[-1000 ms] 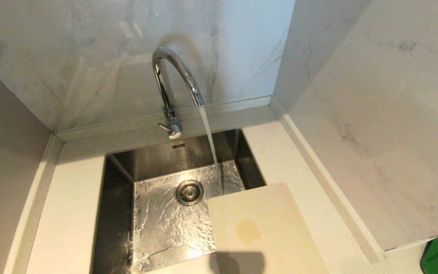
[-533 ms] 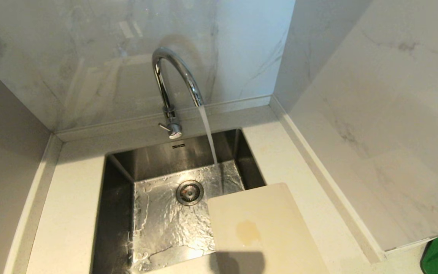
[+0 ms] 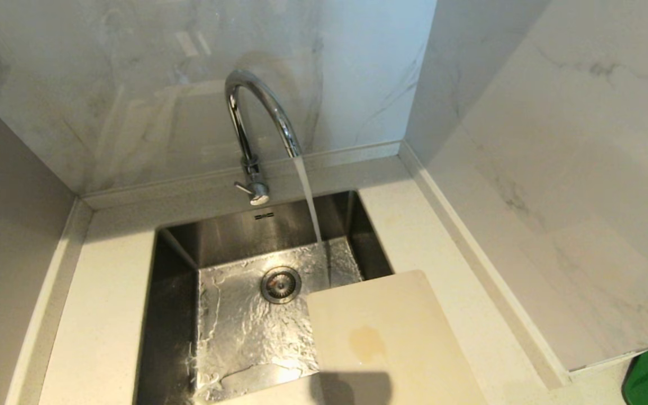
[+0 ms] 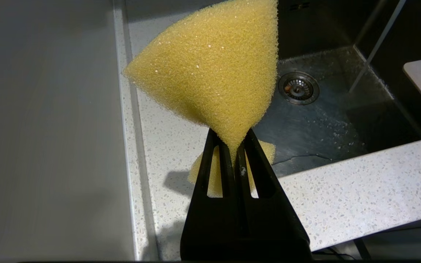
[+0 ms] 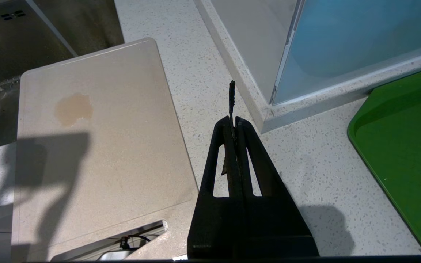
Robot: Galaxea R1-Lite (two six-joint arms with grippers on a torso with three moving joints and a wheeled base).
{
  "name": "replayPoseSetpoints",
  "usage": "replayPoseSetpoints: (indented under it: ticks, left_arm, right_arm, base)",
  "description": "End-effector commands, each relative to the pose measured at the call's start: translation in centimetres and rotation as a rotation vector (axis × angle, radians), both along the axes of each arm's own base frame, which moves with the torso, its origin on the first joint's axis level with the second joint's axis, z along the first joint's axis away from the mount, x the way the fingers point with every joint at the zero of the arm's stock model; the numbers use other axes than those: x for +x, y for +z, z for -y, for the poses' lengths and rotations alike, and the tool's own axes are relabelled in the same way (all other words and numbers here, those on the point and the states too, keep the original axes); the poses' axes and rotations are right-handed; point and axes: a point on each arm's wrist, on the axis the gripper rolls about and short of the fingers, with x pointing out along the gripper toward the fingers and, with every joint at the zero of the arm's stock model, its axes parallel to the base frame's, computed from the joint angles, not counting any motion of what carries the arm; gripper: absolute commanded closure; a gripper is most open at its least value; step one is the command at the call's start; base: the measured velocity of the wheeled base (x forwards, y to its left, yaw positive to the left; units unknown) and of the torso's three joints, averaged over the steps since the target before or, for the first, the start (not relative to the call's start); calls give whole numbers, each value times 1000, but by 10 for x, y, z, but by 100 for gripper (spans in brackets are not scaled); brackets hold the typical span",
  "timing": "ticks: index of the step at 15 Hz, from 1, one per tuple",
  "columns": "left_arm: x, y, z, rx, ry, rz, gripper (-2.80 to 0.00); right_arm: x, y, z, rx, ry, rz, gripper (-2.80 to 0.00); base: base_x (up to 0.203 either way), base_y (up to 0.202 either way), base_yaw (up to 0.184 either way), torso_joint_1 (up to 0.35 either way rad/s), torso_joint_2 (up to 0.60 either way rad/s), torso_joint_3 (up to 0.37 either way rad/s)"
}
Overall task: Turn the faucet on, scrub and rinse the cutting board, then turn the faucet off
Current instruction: Pick up the cutting board
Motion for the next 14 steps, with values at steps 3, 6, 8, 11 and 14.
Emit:
replayPoseSetpoints:
  ticks: [3, 6, 8, 11, 14]
  left_arm:
    - [0, 0, 0, 0, 1, 0, 0]
    - [0, 0, 0, 0, 1, 2, 0]
    - [0, 0, 0, 0, 1, 2, 0]
    - [0, 0, 0, 0, 2, 0, 0]
    - [0, 0, 0, -3, 2, 0, 0]
  right_arm:
    - [0, 0, 0, -1, 0, 2, 0]
    - [0, 0, 0, -1, 0, 2, 0]
    - [0, 0, 0, -1, 0, 2, 0]
    - [0, 0, 0, -1, 0, 2, 0]
    - [0, 0, 0, -1, 0, 2, 0]
  base:
    - [0, 0, 0, 0, 0, 0]
    - [0, 0, 0, 0, 0, 0]
    - [0, 0, 0, 0, 0, 0]
    - [0, 0, 0, 0, 0, 0]
    - [0, 0, 0, 0, 0, 0]
